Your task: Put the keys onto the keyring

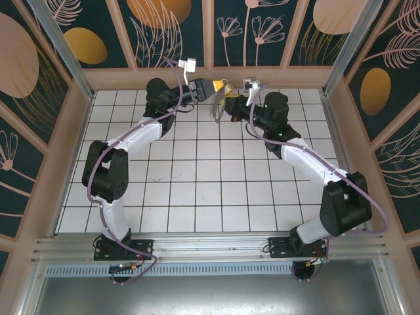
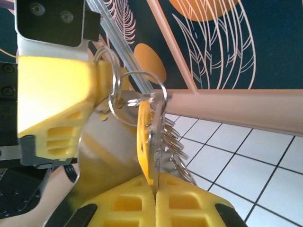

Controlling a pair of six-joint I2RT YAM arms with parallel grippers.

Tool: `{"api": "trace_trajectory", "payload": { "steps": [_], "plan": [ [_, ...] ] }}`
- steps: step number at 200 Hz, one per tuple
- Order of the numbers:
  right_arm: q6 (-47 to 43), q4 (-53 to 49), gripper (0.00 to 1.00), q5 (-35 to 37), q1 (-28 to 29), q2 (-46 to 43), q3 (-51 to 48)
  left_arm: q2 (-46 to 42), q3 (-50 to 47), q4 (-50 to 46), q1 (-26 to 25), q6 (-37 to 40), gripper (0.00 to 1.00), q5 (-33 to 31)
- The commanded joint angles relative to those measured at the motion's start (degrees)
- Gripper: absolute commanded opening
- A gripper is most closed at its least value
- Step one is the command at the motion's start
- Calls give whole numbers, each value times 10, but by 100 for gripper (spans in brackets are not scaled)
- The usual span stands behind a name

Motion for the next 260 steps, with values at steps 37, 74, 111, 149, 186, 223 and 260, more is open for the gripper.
{"api": "trace_trajectory", "payload": {
  "steps": [37, 74, 111, 149, 186, 223, 260],
  "plan": [
    [-36, -21, 0, -36, 29, -8, 21, -18, 4, 48, -3, -8, 0, -11],
    [-48, -33, 0, -32, 40, -4, 22, -13, 5, 57, -3, -16, 0, -12],
    [-58, -47, 0, -14, 40, -11, 25, -14, 2, 56, -4, -14, 0, -12],
    [-79, -95, 0, 19, 31, -33, 35, -20, -7, 44, -4, 6, 0, -11],
    [-103, -144, 0, 20, 28, -44, 65, -27, -18, 19, -4, 39, 0, -11],
    [-132, -195, 0, 27, 27, -45, 99, -34, -26, -1, -4, 67, 0, -9],
    [-160, -245, 0, 27, 23, -38, 124, -36, -25, -8, -4, 77, 0, -9]
  ]
}}
